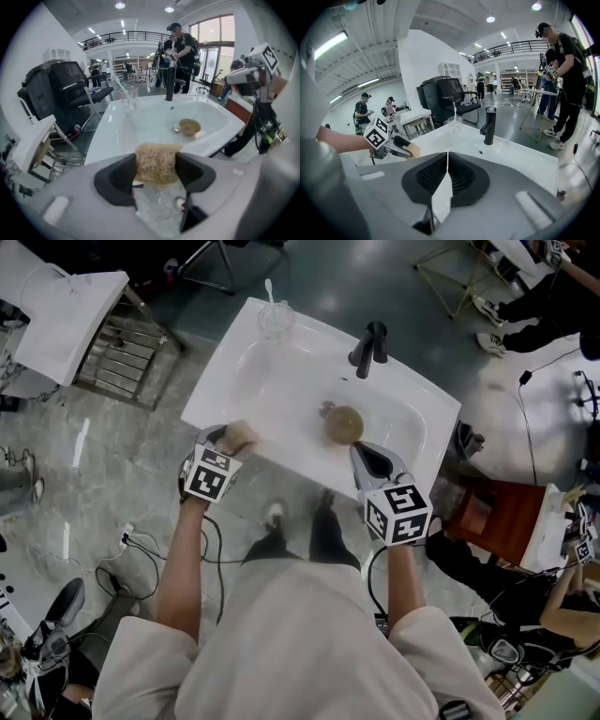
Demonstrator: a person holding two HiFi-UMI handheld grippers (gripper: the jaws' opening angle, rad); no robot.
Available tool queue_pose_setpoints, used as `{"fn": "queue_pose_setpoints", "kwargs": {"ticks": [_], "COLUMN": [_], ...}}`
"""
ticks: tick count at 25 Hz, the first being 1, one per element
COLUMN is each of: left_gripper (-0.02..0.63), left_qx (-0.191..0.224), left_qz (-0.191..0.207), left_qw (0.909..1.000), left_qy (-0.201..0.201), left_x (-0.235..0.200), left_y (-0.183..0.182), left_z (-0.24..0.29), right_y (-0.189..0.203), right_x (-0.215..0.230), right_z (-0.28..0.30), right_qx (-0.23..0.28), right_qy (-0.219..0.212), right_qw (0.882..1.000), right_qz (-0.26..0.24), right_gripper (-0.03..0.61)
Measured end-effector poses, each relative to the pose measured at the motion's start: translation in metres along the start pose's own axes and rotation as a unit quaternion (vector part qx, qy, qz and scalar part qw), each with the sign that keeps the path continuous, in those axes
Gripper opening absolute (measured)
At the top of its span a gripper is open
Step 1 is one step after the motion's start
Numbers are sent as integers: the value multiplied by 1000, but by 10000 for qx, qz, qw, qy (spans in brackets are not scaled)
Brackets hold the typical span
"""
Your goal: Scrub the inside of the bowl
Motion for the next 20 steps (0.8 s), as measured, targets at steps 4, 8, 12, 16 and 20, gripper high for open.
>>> {"fn": "queue_pose_setpoints", "kwargs": {"ticks": [4, 8, 12, 16, 20], "left_gripper": [262, 261, 261, 261, 261], "left_qx": [441, 847, 1181, 1390, 1585], "left_qz": [184, 295, 302, 391, 390], "left_qw": [9988, 9959, 9925, 9895, 9866], "left_qy": [-122, -138, -126, -39, 61], "left_x": [11, 25, 34, 46, 57], "left_y": [-23, -53, -81, -103, -125], "left_z": [-17, -34, -47, -54, -58], "right_y": [-1, -2, -5, -9, -9], "right_x": [-1, 2, 9, 16, 24], "right_z": [-10, -22, -33, -39, -36], "right_qx": [95, 178, 275, 332, 248], "right_qy": [65, 152, 304, 394, 407], "right_qw": [9999, 9997, 9991, 9987, 9989], "right_qz": [3, -12, 62, 61, -31], "right_gripper": [14, 14, 14, 14, 17]}}
Point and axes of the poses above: the fingertips, and each gripper's own axes: z forward along the fingers, x to its right, y out of its underside, the point moved 1 cm from there along -z, backward along the fingers, and after that the axes turned 2 degrees about y, right-handed, at the moved point
